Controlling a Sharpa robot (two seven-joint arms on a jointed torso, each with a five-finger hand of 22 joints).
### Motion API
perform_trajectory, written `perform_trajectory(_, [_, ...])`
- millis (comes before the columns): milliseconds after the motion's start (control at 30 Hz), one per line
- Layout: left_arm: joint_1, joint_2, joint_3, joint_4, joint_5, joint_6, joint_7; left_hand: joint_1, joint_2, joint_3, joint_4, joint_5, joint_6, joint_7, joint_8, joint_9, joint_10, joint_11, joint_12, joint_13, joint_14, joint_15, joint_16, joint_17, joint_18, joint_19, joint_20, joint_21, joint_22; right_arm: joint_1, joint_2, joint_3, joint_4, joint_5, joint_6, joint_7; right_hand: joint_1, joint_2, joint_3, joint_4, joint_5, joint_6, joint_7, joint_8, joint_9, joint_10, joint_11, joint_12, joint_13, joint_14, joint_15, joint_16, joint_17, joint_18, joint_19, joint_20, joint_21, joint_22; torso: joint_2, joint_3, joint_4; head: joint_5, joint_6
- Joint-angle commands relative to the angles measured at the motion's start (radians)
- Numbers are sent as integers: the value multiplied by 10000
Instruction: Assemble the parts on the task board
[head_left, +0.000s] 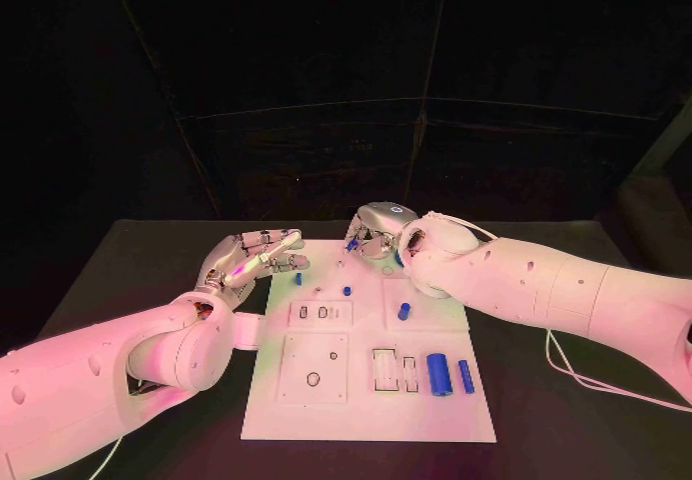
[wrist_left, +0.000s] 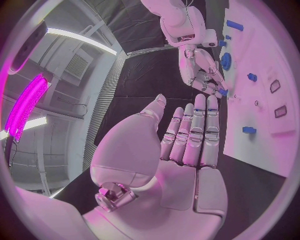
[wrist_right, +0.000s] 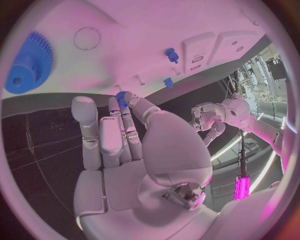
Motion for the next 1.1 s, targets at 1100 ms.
perform_trajectory(1100, [89, -11, 10, 74, -61, 163, -20, 95, 3, 22, -64, 7, -38, 45, -62, -5, -21, 50, -50, -7, 40, 30, -71, 20, 129, 79, 6, -67, -17, 41, 676, 8, -573, -176, 468, -646, -153, -332, 248, 250, -154, -234, 81, -184, -15, -237, 67, -151, -27, 240, 62, 132, 37, -94, -130, 84, 102, -5, 83, -19, 32, 28, -82])
